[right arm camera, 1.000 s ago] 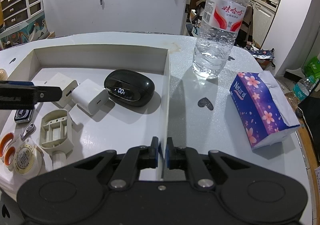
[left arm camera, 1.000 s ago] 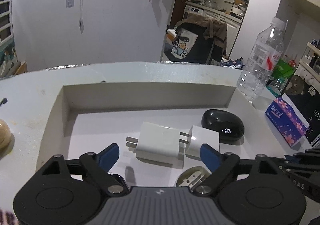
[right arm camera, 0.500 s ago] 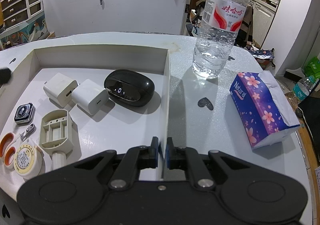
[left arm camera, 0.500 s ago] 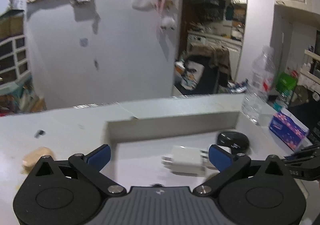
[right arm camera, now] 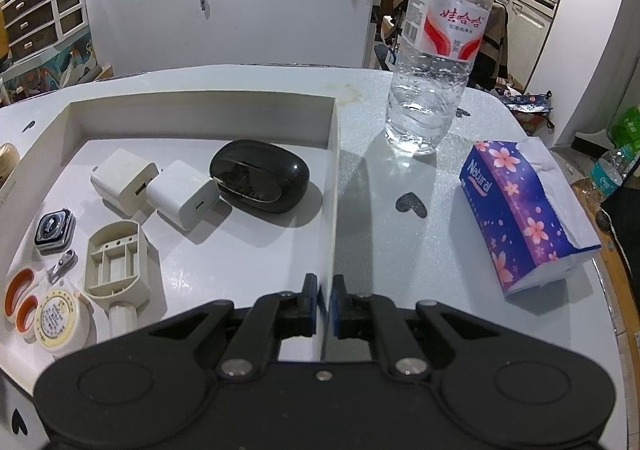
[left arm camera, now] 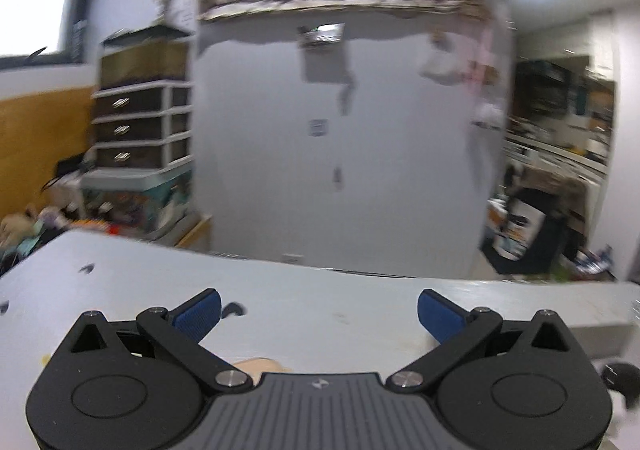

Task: Organize rigid objects
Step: 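Move the left gripper to the beige KINYO earbud case, then close the left gripper on the beige earbud case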

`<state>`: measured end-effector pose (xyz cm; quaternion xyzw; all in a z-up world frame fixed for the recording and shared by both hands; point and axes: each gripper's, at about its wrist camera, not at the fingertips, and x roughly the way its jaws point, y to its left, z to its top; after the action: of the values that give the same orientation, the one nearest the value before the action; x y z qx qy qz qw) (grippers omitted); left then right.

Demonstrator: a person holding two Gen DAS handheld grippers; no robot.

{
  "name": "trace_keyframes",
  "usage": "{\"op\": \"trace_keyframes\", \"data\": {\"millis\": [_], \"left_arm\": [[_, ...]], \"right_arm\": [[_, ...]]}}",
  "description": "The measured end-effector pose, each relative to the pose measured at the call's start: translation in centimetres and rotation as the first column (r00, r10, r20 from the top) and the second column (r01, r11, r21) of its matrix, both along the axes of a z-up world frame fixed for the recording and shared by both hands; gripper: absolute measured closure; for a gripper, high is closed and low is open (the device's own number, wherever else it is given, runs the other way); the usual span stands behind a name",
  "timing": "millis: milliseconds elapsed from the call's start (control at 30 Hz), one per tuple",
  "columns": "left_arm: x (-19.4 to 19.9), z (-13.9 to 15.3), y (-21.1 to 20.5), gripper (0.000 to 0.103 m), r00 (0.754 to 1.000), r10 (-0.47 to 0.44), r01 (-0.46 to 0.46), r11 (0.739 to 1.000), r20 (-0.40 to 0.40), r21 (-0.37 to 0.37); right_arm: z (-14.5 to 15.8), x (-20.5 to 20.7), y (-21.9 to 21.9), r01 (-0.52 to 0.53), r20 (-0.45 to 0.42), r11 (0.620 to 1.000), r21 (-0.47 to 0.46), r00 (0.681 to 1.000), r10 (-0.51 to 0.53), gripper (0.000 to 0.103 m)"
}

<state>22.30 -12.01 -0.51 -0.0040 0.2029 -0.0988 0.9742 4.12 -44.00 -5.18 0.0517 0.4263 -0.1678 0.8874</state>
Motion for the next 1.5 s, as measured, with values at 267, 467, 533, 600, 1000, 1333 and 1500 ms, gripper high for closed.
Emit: {"op": "trace_keyframes", "data": {"millis": [267, 467, 533, 600, 1000, 1333, 1500], "left_arm": [[2.8, -1.2, 3.0, 0.000, 0.998, 0.010, -0.011, 1.000, -0.061, -0.006], [3.8, -1.6, 5.7, 0.000, 0.996, 0.028, -0.030, 0.999, -0.087, -0.016], [4.2, -1.8, 6.5, 0.000, 0.995, 0.039, -0.042, 0.999, -0.095, -0.025], [4.5, -2.0, 7.1, 0.000, 0.993, 0.041, -0.046, 0.998, -0.110, -0.044], [5.8, -3.1, 9.3, 0.004, 0.986, 0.023, -0.035, 0.997, -0.165, -0.068], [6.2, -4.3, 8.5, 0.006, 0.973, -0.021, 0.018, 1.000, -0.228, -0.013], [6.5, -4.8, 7.4, 0.001, 0.962, 0.041, -0.058, 0.997, -0.269, -0.055]], "right_arm": [[0.0, -0.1, -0.1, 0.014, 0.008, 1.000, 0.011, 1.000, -0.014, 0.097], [0.1, 0.2, -1.0, 0.043, 0.000, 0.996, 0.075, 0.999, -0.044, 0.098], [0.1, 0.5, -1.6, 0.069, -0.004, 0.991, 0.114, 0.998, -0.069, 0.098], [0.0, 0.9, -2.0, 0.098, -0.012, 0.984, 0.148, 0.995, -0.097, 0.097], [1.2, 4.0, -2.5, 0.122, -0.014, 0.987, 0.104, 0.993, -0.121, 0.098], [0.4, 2.6, -2.4, 0.145, 0.084, 0.981, 0.126, 0.984, -0.156, 0.098], [0.1, 2.2, -2.4, 0.139, 0.112, 0.982, 0.130, 0.982, -0.153, 0.099]]}}
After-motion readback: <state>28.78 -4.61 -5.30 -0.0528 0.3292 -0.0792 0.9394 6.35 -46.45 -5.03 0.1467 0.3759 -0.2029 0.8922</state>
